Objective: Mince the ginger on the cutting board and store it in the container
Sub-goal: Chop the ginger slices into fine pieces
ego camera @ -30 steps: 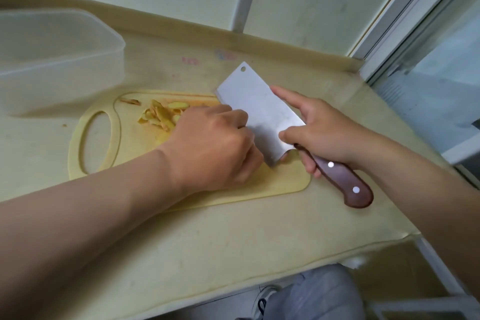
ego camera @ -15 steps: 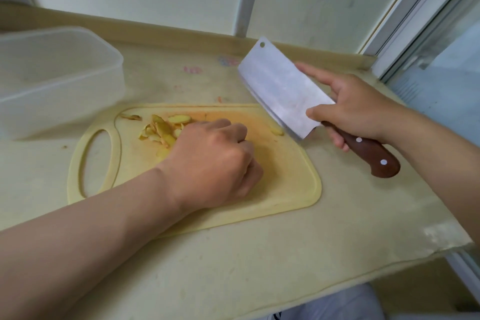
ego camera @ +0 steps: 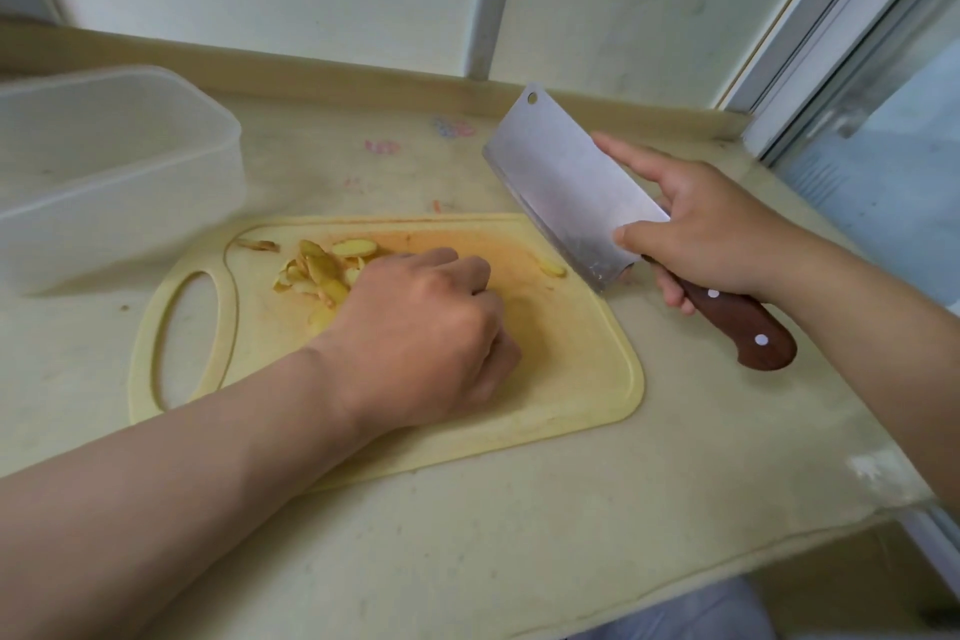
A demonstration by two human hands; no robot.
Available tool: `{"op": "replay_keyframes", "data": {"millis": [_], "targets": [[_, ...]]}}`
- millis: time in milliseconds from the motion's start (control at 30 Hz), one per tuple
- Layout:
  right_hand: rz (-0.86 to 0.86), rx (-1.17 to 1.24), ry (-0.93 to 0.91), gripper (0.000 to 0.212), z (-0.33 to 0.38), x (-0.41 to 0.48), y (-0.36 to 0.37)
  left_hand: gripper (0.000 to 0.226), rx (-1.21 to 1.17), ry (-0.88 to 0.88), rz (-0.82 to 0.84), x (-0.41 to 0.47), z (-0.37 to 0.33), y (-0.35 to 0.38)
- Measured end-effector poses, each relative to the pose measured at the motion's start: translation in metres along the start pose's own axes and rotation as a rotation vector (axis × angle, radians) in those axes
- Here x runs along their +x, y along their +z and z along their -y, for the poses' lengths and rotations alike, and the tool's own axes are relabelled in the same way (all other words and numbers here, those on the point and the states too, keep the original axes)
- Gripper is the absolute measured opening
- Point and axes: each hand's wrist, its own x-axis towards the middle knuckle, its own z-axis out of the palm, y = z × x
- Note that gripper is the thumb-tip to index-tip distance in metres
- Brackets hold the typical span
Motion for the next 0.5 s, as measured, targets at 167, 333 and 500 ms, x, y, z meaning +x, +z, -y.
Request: {"op": "replay_keyframes", "data": {"millis": [167,333,500], "targets": [[0.059,0.025,-0.011,0.084,0.0026,-0.0004,0.0024,0.031,0.007,-0.006,0.010,-0.0008,0.0006,0.0019],[0.086,-0.031,-0.008,0.086,0.0012,0.0021,0.0050,0.030,0.004,0.011,0.005,-0.0012,0.0008,0.0017],[0.070,-0.062,-0.012,0.086,0.0012,0.0074,0.0013,0.031,-0.005,0.019,0.022,-0.0009,0.0007,0.0002]]}}
